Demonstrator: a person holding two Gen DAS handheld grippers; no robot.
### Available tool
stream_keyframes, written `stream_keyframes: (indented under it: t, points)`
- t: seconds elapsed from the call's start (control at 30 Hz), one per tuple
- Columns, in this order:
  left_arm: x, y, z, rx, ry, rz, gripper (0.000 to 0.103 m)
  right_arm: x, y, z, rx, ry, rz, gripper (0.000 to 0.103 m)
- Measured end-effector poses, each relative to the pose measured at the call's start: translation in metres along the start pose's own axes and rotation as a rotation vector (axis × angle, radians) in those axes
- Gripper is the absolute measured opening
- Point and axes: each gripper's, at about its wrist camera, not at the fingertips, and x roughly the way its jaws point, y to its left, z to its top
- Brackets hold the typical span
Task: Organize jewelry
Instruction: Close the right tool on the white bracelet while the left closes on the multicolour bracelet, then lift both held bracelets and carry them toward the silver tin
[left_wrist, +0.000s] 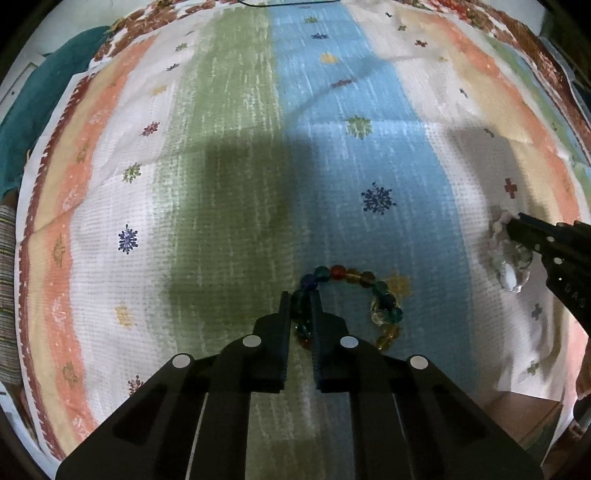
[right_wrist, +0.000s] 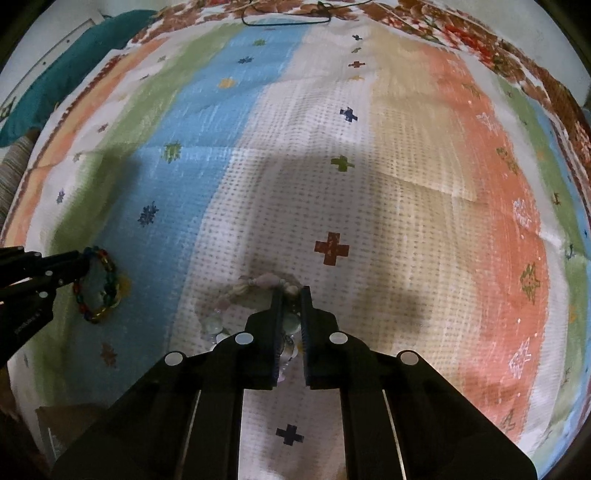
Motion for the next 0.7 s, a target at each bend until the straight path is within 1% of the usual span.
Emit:
stream_keyframes:
  t: [0.33, 0.47, 0.7]
  points:
    - [-0.041, -0.004, -0.002, 0.021, -0.076, -0.052, 0.009, -0.024, 0.002, -0.004, -0.012, -0.044, -0.003, 0.01]
    - [-0.052, -0.014, -0.004, 0.033, -0.095, -0.06, 0.009, -0.036, 0.003, -0.006, -0.011, -0.062, 0.006, 0.01]
    - [-0.064, -0.014, -0.005, 0.037, -0.123, -0.08, 0.009, -0.051, 0.004, -0.008, -0.013, -0.09, 0.019, 0.01]
